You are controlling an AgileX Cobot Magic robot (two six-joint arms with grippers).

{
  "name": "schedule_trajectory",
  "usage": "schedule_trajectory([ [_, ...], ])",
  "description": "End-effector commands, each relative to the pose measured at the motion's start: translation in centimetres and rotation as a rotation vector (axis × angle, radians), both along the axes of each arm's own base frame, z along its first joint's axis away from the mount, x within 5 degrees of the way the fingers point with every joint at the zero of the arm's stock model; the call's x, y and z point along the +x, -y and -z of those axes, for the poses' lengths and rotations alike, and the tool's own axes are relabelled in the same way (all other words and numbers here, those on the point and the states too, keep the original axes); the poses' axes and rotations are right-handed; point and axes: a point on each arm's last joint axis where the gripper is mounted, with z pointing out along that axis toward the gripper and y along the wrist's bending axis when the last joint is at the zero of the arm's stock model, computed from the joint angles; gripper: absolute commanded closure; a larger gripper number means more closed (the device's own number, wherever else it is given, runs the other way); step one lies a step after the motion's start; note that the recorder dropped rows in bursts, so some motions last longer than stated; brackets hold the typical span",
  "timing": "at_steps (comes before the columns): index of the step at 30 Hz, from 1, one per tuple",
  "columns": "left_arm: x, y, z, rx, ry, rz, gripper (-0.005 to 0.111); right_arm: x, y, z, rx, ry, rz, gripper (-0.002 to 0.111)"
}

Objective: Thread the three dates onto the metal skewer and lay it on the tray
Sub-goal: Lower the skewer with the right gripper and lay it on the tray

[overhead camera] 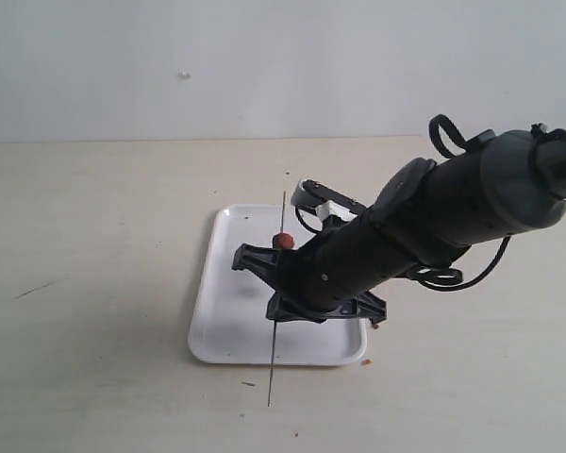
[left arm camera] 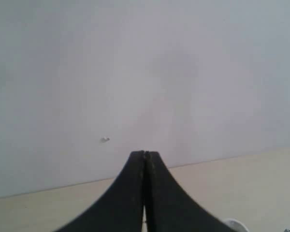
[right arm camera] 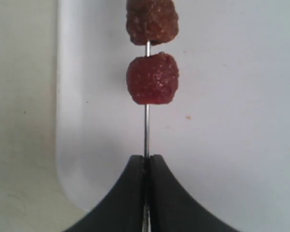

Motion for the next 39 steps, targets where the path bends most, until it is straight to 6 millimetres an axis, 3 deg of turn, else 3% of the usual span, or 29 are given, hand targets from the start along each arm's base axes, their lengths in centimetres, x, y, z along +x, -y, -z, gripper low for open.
schedule_trajectory([
  [1, -0.1, -0.1, 0.1, 0.004, -0.008, -0.001, 0.107, 0.3, 0.0, -0.4, -0.039, -0.011, -0.017, 0.108],
  [8, -0.1, -0.1, 0.1, 0.005, -0.01, -0.001, 0.107, 1.5, -0.7, -1.7, -0.061, -0.02, -0.074, 0.108],
  [24, -0.1, -0.1, 0.1, 0.007, -0.01, -0.001, 0.107, 2.5, -1.1, 0.3, -0.09, -0.078, -0.055, 0.108],
  [31, -0.1, -0.1, 0.2, 0.008, -0.013, 0.0, 0.107, 2.9, -1.0, 0.2, -0.094, -0.027, -0.034, 0.091],
  [36, -0.1, -0.1, 0.2, 0.01, -0.017, 0.0, 0.107, 3.0, -1.0, 0.2, -0.096, -0.017, -0.03, 0.069],
  [39, -0.1, -0.1, 0.2, 0.01, -0.019, 0.0, 0.107, 3.0, -1.0, 0.2, -0.107, -0.019, -0.047, 0.066],
])
